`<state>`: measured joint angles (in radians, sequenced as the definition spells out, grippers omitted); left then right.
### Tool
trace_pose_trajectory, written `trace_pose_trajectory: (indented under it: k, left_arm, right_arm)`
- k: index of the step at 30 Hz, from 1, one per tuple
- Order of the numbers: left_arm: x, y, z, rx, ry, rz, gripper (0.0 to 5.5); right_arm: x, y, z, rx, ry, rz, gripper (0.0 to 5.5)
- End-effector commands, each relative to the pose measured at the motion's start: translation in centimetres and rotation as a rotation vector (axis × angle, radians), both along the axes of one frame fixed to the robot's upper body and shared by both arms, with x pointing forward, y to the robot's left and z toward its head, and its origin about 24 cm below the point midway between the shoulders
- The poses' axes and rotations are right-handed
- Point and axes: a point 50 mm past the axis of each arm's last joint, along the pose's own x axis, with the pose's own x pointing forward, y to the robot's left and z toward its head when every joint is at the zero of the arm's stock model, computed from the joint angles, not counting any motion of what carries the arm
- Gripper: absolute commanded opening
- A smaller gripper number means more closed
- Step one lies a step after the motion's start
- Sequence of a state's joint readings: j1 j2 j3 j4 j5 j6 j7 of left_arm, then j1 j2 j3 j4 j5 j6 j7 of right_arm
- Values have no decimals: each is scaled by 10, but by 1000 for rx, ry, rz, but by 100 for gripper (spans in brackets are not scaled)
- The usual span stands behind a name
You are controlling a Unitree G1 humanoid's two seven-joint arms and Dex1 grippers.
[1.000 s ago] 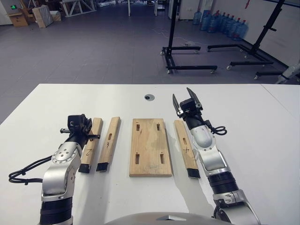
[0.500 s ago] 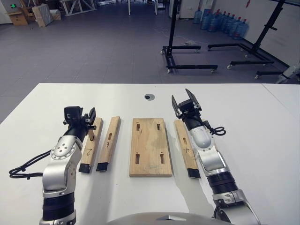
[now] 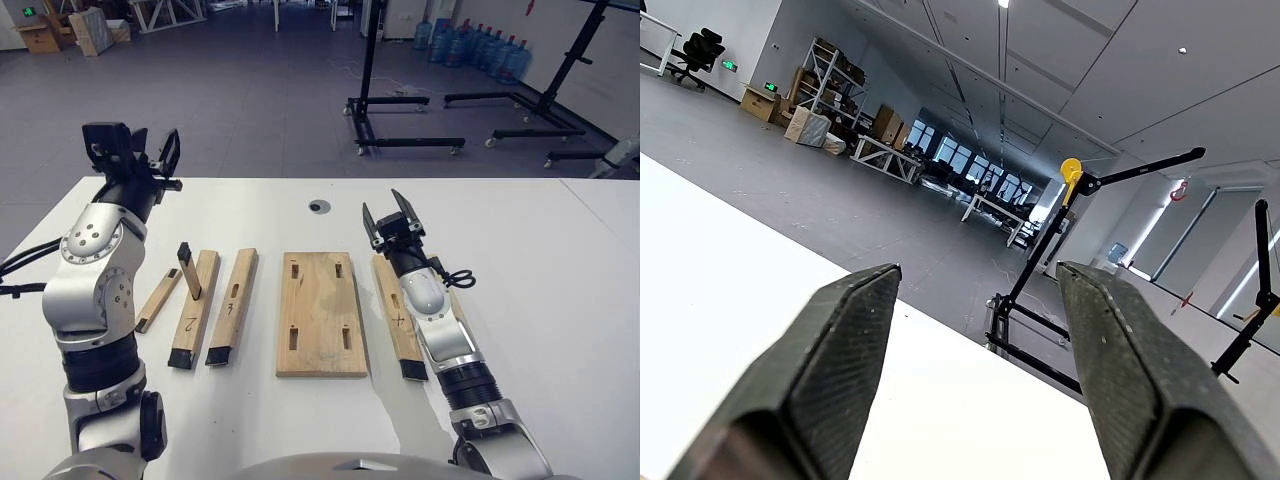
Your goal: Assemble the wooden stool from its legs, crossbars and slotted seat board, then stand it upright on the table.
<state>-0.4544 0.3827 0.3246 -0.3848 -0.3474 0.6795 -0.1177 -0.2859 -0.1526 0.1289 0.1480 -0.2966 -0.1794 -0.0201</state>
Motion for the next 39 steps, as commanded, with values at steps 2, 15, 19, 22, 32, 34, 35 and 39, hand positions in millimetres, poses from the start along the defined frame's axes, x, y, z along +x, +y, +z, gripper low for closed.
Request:
trace_pose_trajectory:
  k: [2,15,19,22,32,34,35,39]
  left_arm:
    - [3,5,-64,-33,222,-8,232]
    - [-15,28,-145,-20,428,5,232]
    - [-14,22,-109,-18,239,35,232]
    - [-16,31,-74,-50,74,120,232]
    - [-49,34,-48,-97,-15,-65,232]
    - [-67,44,-64,-92,16,-39,232]
    - [-73,48,-71,-114,35,-5,232]
    - [-102,30,-99,-51,174,-94,232]
  right_arm:
    - [0,1,1,-15,-12,14,287]
    - [-8,-3,2,-26,-2,39,287]
    - [-11,-2,1,-27,-5,26,287]
    - [-12,-8,-4,-37,12,-19,287]
    - [-24,-8,-14,-26,59,-34,287]
    - [-28,-10,-15,-30,65,-41,287]
    - [-30,-11,-16,-31,67,-52,287]
    - [-36,-11,-20,-27,80,-75,287]
